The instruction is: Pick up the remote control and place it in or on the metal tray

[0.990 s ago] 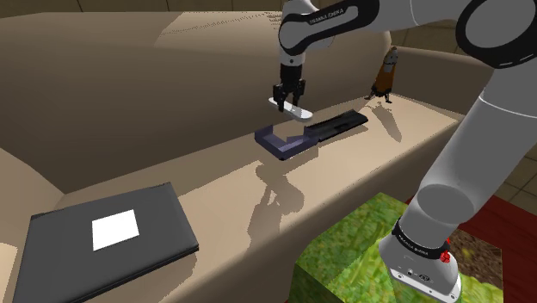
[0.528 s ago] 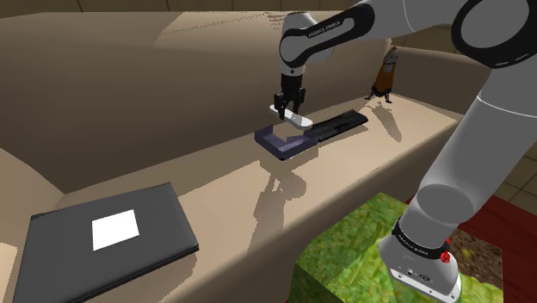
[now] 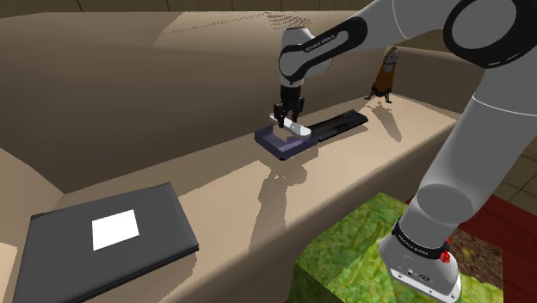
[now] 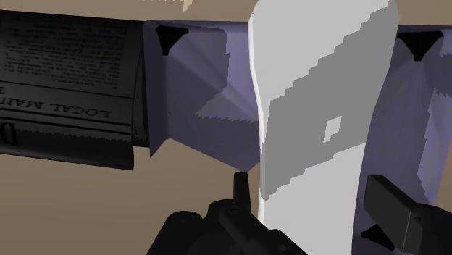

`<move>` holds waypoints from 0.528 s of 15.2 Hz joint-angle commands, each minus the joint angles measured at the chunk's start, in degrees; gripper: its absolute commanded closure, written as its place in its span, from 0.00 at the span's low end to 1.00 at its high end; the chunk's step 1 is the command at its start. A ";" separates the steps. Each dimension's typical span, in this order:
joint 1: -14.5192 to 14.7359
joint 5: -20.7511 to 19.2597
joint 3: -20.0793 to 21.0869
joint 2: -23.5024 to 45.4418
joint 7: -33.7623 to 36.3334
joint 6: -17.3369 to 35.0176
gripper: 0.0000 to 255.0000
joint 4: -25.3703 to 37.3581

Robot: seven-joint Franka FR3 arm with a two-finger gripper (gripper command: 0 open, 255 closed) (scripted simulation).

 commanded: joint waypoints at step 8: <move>0.00 0.00 0.00 0.14 0.00 0.37 0.00 -0.17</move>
